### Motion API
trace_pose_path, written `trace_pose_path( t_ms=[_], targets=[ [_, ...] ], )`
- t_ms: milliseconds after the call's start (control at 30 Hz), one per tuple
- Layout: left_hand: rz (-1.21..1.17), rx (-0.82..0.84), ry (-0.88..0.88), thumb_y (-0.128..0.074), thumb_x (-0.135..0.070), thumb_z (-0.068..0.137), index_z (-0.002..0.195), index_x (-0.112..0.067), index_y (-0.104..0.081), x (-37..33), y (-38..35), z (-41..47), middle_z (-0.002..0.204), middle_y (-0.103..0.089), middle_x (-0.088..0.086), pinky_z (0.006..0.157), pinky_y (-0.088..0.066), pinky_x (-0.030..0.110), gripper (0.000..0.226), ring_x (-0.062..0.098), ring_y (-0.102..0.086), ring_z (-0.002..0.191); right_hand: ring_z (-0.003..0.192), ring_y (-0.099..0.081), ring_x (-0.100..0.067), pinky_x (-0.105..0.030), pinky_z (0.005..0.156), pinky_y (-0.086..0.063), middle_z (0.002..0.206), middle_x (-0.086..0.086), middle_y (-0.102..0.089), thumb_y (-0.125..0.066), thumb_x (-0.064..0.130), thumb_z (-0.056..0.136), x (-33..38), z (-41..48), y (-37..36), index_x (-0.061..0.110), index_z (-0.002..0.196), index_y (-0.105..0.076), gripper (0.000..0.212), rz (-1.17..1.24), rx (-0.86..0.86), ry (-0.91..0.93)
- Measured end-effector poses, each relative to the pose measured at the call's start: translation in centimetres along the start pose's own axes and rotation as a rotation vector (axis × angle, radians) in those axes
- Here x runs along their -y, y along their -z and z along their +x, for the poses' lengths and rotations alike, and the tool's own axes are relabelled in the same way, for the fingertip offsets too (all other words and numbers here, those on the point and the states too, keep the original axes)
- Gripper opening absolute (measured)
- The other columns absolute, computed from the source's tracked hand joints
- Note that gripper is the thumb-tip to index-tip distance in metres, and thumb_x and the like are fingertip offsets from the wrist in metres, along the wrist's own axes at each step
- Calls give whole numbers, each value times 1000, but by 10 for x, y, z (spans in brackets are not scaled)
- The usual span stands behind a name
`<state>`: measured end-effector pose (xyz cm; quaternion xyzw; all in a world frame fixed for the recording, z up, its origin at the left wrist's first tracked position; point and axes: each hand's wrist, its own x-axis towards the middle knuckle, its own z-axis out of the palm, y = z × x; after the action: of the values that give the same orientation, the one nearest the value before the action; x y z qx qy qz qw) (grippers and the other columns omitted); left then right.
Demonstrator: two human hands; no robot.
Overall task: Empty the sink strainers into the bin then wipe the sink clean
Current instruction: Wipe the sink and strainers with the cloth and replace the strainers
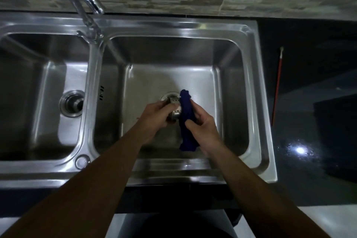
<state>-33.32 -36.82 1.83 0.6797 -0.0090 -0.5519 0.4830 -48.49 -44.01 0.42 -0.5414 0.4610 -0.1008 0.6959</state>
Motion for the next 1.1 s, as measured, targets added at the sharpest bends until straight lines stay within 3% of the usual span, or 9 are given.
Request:
trace_pose_path(
  t_ms=[167, 300, 433, 500, 567, 667, 767, 933, 1100],
  targets=[
    [-68, -40, -12, -72, -21, 89, 106, -14, -77, 0, -18, 16, 99, -79, 5, 88, -62, 41, 19, 21, -76, 96, 97, -66, 8, -10, 78, -51, 110, 38, -66, -60, 1, 81, 8, 4, 10, 38, 148, -45, 77, -189, -30, 129],
    [-95, -32, -29, -71, -20, 89, 106, -16, -78, 4, -26, 37, 100, -80, 5, 83, -63, 36, 19, 22, -76, 98, 89, -69, -4, -20, 74, -55, 112, 15, -73, -61, -3, 84, -5, 2, 30, 38, 145, -49, 75, -173, -43, 115],
    [76, -80, -80, -79, -32, 80, 93, -29, -72, -6, -39, 71, 98, -77, -4, 86, -63, 38, 15, 16, -75, 92, 101, -71, -5, -20, 77, -56, 119, 16, -72, -61, -4, 89, -12, 11, 60, 35, 143, -54, 67, -6, -88, -78],
    [340, -75, -160, -85, -42, 71, 100, -39, -64, -15, -46, 89, 96, -69, -21, 82, -59, 21, 36, 2, -69, 91, 99, -72, -8, -25, 79, -59, 117, 13, -73, -64, 0, 90, -19, 18, 69, 32, 144, -53, 64, 17, -108, -188],
    [578, -31, -248, -88, -44, 69, 115, -40, -61, -19, -54, 107, 99, -64, -24, 72, -46, 5, 53, -5, -63, 89, 100, -72, -20, -42, 91, -60, 116, 3, -72, -66, 3, 89, -28, 26, 74, 28, 145, -52, 62, -21, -159, -274],
    [784, -8, -353, -87, -37, 73, 131, -24, -59, -20, -64, 134, 121, -66, -4, 89, -49, 17, 66, 14, -63, 110, 107, -68, -27, -48, 98, -55, 122, -5, -69, -67, 4, 87, -37, 33, 70, 26, 144, -53, 62, -116, -178, -296],
    [901, -18, -379, -85, -29, 77, 151, -20, -42, -20, -78, 155, 150, -49, 7, 113, -41, 30, 86, 24, -47, 137, 116, -63, -22, -43, 103, -53, 130, -2, -66, -70, 9, 83, -45, 41, 65, 28, 142, -54, 64, -241, -182, -256],
    [1015, -30, -434, -81, -27, 82, 157, -19, -31, -15, -87, 178, 161, -32, 8, 120, -31, 31, 91, 26, -34, 147, 113, -62, -9, -11, 86, -49, 120, 11, -64, -71, 15, 81, -56, 42, 60, 32, 142, -54, 66, -339, -149, -201],
    [1045, -5, -448, -77, -35, 86, 160, -21, -22, -10, -85, 180, 168, -19, 5, 123, -27, 34, 93, 24, -23, 153, 123, -57, -15, -38, 108, -48, 138, 5, -59, -69, 17, 85, -60, 39, 57, 35, 145, -49, 66, -445, -87, -207]
  ],
)
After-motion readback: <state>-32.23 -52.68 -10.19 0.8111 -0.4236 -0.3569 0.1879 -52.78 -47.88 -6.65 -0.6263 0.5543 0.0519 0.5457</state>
